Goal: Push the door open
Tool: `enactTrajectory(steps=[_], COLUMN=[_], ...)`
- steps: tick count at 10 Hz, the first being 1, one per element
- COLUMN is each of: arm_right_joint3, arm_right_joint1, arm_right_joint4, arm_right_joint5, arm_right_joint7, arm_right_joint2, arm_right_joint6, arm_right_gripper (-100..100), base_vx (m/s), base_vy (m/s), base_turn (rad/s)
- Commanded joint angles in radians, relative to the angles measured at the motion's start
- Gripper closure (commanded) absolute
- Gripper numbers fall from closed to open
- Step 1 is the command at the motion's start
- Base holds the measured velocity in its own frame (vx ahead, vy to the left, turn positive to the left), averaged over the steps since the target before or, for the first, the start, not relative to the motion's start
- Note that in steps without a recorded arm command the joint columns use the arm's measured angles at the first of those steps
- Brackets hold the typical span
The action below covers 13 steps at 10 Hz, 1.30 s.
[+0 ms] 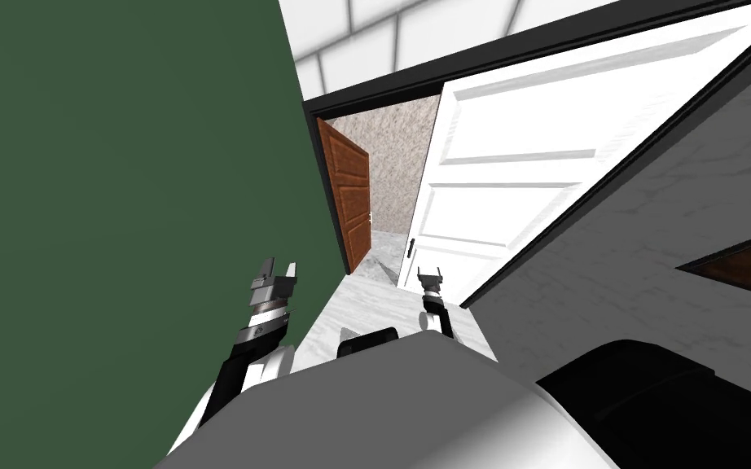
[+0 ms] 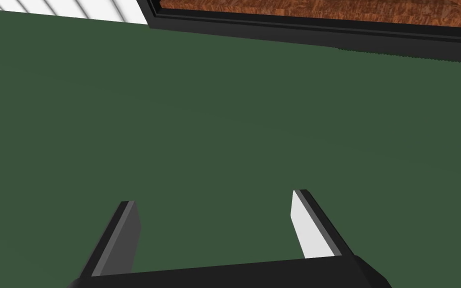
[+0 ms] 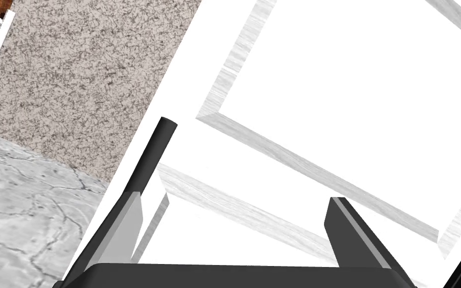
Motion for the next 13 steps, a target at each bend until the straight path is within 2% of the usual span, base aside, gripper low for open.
enactTrajectory(steps=[1, 3, 4, 9, 13], arm_right_joint3=[-0.003, -0.010, -0.012, -0.027, -0.035], arm_right_joint1=[-0.006, -0.020, -0.024, -0.054, -0.071], arm_right_joint4=[0.030, 0.102, 0.118, 0.269, 0.351], arm_right_joint5=[-0.018, -0.061, -0.071, -0.161, -0.211], arm_right_joint7=[-0.023, -0.075, -0.087, -0.196, -0.256], arm_right_joint2=[0.005, 0.018, 0.021, 0.062, 0.096], arm_right_joint6=[-0.012, -0.040, -0.046, -0.105, -0.137], arm_right_gripper=[-100, -100, -100, -100, -100], base_vx=[0.080, 0.099, 0.098, 0.109, 0.081], base_vy=[-0.075, -0.110, -0.117, -0.135, -0.113], base_turn=[0.143, 0.266, 0.179, 0.225, 0.162])
